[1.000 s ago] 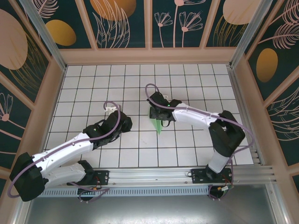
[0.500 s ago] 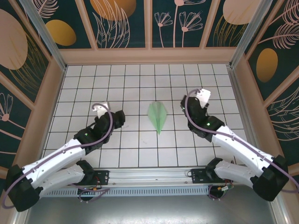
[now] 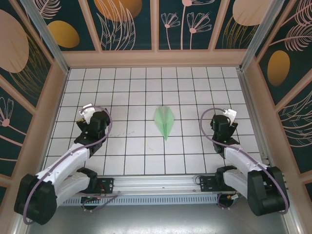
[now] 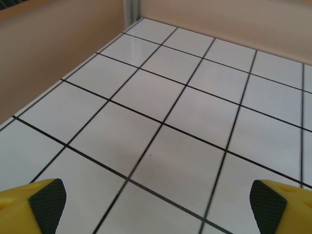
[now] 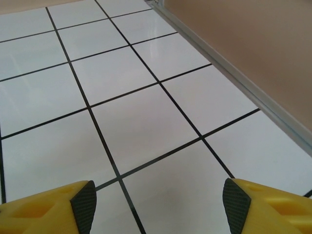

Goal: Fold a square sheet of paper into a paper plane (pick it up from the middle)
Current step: Reset both arms

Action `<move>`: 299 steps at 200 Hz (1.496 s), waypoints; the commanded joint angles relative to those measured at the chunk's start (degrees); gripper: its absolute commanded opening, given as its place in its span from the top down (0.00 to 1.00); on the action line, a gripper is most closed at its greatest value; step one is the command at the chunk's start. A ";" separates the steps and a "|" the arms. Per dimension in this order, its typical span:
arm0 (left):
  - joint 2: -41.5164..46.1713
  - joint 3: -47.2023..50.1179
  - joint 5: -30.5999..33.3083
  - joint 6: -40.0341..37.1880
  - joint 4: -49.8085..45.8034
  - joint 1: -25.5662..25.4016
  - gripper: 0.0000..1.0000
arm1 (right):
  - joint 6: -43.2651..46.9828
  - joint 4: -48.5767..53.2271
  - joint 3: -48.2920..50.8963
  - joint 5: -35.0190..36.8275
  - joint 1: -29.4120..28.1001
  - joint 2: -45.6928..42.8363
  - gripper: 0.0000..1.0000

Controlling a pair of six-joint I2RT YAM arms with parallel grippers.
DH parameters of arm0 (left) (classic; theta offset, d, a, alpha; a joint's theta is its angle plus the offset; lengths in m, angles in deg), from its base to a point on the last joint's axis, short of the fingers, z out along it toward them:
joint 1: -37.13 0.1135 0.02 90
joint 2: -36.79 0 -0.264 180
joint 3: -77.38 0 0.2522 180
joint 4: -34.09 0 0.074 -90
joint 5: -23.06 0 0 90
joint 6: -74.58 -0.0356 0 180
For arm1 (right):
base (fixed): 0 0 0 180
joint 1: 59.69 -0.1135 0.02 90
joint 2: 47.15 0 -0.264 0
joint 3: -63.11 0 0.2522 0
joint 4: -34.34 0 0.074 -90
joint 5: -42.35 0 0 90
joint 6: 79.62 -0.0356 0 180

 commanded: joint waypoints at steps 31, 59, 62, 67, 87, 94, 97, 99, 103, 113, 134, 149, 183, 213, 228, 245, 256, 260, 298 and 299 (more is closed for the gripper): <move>-6.96 1.01 3.67 -11.15 16.52 3.55 0.01 | 9.00 -26.42 3.70 -18.54 7.60 7.59 0.28; -11.63 2.52 2.68 -17.49 25.54 4.94 0.01 | 8.71 -34.30 3.42 -24.20 10.63 11.91 0.28; -12.03 3.01 2.46 -17.74 26.75 5.15 0.01 | 8.90 -35.14 3.38 -24.68 10.75 12.35 0.28; -12.69 3.75 1.75 -17.92 28.65 5.68 0.01 | 9.26 -36.54 3.41 -25.86 10.90 13.11 0.28; -15.02 7.62 -2.10 -19.59 38.84 7.45 0.01 | 10.59 -41.93 3.47 -30.80 11.38 15.86 0.28; -15.88 8.75 -3.52 -20.74 42.42 7.87 0.01 | 10.80 -43.03 3.32 -31.11 11.48 16.62 0.28; -16.26 9.16 -3.92 -21.09 43.93 8.04 0.01 | 10.86 -43.41 3.25 -31.14 11.45 16.93 0.28; -16.51 9.48 -4.24 -21.34 44.86 8.06 0.01 | 10.90 -43.56 3.18 -31.12 11.45 17.18 0.28; -17.01 9.97 -4.68 -21.78 46.62 8.34 0.01 | 11.02 -43.84 3.10 -32.49 11.47 17.49 0.28; -17.81 10.08 -6.06 -22.35 48.80 9.12 0.01 | 11.44 -44.05 2.58 -33.92 11.51 18.17 0.28; -19.70 11.67 -10.48 -23.43 57.33 11.63 0.01 | 12.40 -51.44 4.16 -35.11 11.62 22.41 0.28; -21.24 10.85 -13.53 -23.40 58.56 13.83 0.01 | 12.40 -58.99 5.04 -34.29 11.54 28.86 0.28; -27.33 14.02 -19.77 -23.64 71.78 17.58 0.01 | 10.29 -53.45 1.85 -31.64 12.35 29.09 0.24; -30.04 13.28 -23.89 -22.46 72.04 19.72 0.01 | 10.31 -53.70 1.91 -31.70 12.24 29.08 0.01; -30.09 13.24 -24.18 -22.21 71.89 20.13 0.01 | 10.21 -54.02 2.17 -29.74 11.88 29.07 0.01; -30.01 13.44 -24.07 -22.31 72.31 20.15 0.01 | 10.17 -53.85 2.08 -29.98 11.97 29.13 0.01; -30.03 13.55 -24.07 -22.41 72.55 20.18 0.01 | 10.21 -53.88 2.10 -30.01 11.97 29.15 0.01; -30.02 13.63 -24.07 -22.36 72.59 20.14 0.01 | 10.21 -53.90 2.11 -29.91 11.97 29.10 0.01; -30.06 13.54 -24.16 -22.45 72.61 20.18 0.01 | 10.30 -53.72 2.02 -30.03 11.92 29.15 0.01; -30.02 13.59 -24.16 -22.45 72.58 20.15 0.01 | 10.30 -53.72 1.93 -30.03 11.90 29.11 0.01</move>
